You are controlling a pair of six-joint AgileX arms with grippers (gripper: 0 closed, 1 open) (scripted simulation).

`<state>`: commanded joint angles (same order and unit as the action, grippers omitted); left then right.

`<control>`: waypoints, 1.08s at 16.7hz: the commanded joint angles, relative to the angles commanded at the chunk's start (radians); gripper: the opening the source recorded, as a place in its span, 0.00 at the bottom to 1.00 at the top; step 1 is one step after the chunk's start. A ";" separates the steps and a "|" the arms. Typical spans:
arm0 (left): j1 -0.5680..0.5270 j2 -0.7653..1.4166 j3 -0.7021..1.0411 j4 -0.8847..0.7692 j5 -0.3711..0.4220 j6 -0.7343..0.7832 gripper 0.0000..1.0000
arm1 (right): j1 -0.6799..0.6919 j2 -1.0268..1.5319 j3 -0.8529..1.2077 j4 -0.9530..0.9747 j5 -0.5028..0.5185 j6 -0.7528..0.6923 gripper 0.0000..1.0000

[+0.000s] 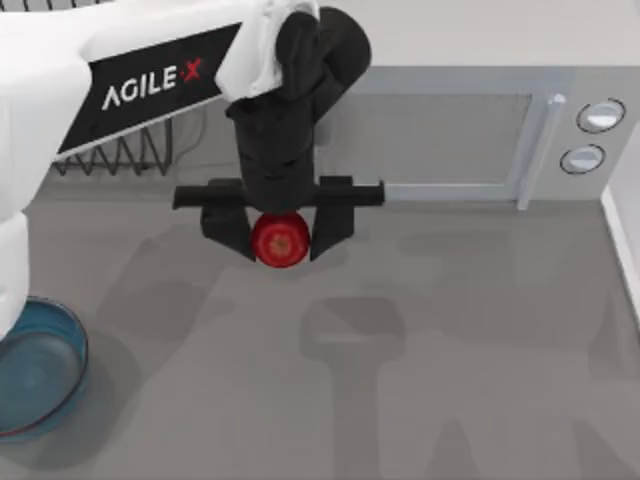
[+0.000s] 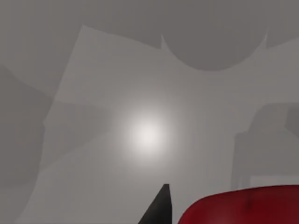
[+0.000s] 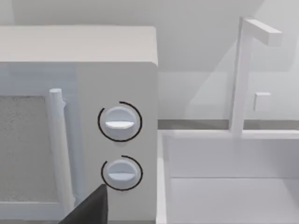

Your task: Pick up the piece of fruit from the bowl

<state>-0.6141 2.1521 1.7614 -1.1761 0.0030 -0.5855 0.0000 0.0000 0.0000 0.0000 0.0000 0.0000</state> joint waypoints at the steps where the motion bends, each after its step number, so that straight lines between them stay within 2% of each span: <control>1: 0.000 0.002 -0.038 0.039 0.000 0.000 0.00 | 0.000 0.000 0.000 0.000 0.000 0.000 1.00; 7: 0.000 0.005 -0.091 0.093 0.000 0.000 0.00 | 0.000 0.000 0.000 0.000 0.000 0.000 1.00; 18: 0.000 0.005 -0.091 0.093 0.000 0.000 0.83 | 0.000 0.000 0.000 0.000 0.000 0.000 1.00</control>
<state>-0.6143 2.1575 1.6703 -1.0836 0.0027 -0.5854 0.0000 0.0000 0.0000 0.0000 0.0000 0.0000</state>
